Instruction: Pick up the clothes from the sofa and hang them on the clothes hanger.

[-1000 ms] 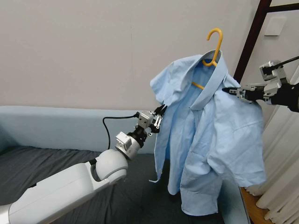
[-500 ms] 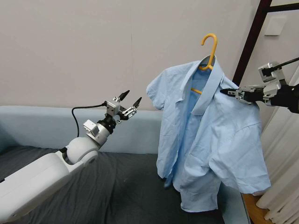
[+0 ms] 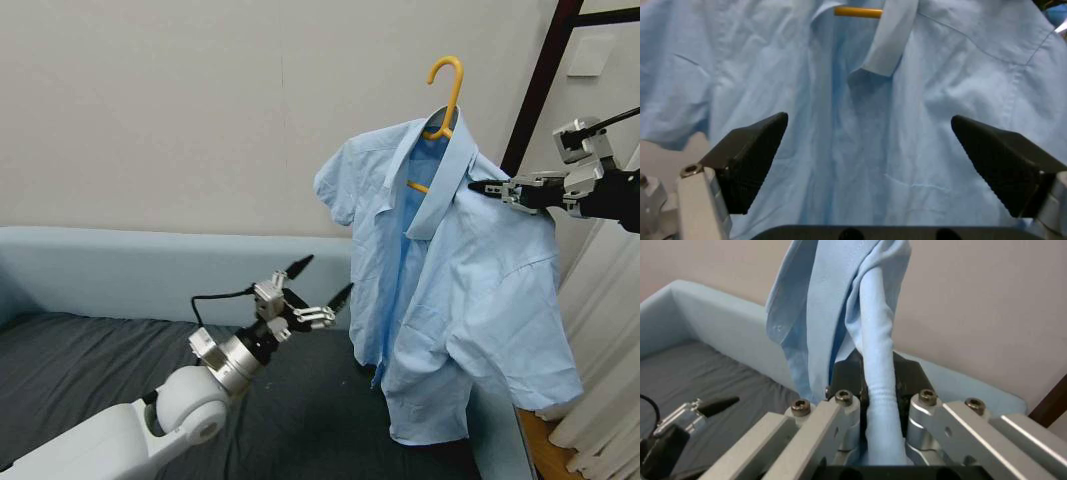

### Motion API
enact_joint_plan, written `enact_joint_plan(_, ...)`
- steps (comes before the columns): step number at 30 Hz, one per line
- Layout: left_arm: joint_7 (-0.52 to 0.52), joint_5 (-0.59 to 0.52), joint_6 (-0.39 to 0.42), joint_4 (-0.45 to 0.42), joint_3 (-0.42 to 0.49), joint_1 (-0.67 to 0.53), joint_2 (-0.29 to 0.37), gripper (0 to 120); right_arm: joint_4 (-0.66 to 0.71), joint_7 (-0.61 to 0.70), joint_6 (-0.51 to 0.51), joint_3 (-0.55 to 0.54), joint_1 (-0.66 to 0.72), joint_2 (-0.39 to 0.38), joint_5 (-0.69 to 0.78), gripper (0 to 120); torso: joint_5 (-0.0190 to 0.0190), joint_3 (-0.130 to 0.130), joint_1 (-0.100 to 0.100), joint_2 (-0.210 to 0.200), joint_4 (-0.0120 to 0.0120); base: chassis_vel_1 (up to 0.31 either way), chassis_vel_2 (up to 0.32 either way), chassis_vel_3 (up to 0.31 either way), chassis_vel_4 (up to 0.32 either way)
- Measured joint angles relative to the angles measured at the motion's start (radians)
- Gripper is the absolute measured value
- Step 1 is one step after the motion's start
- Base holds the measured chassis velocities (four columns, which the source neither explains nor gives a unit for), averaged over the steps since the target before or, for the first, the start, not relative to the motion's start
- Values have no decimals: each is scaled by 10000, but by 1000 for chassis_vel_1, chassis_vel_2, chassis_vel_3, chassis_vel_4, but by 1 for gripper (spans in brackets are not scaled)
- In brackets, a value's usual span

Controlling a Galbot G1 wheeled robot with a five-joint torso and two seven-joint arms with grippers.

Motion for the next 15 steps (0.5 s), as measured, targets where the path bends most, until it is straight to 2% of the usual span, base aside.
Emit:
enact_joint_plan(5, -306, -1409, 449, 118, 613, -867, -809, 91, 138, 39, -2, 4, 38, -6, 39, 7, 1, 0, 0, 0, 2, 0, 0, 0, 0)
enact_joint_plan(7, -407, -2099, 620, 201, 684, -1096, -1147, 86, 165, 60, -10, 6, 50, 7, 40, 7, 1, 0, 0, -1, 1, 0, 0, 0, 0)
enact_joint_plan(8, -477, -2577, 725, 244, 698, -1214, -1372, 79, 166, 64, -34, 6, 64, 13, 40, 7, 1, 1, 0, -1, 2, 0, 0, 0, 0)
enact_joint_plan(12, -532, -3168, 905, 351, 710, -1385, -1732, 71, 156, 67, -55, 6, 76, 15, 40, 7, 1, 0, 0, -1, 3, 0, 0, 0, 0)
enact_joint_plan(13, -541, -3313, 972, 510, 768, -1502, -1939, 63, 154, 67, -59, 6, 76, 15, 35, 7, 0, 0, 0, 0, 3, 0, 0, 0, 0)
enact_joint_plan(15, -546, -3315, 990, 672, 819, -1598, -2099, 59, 153, 64, -60, 6, 73, 15, 15, 7, 1, 0, 0, -1, 4, 0, 0, 0, 0)
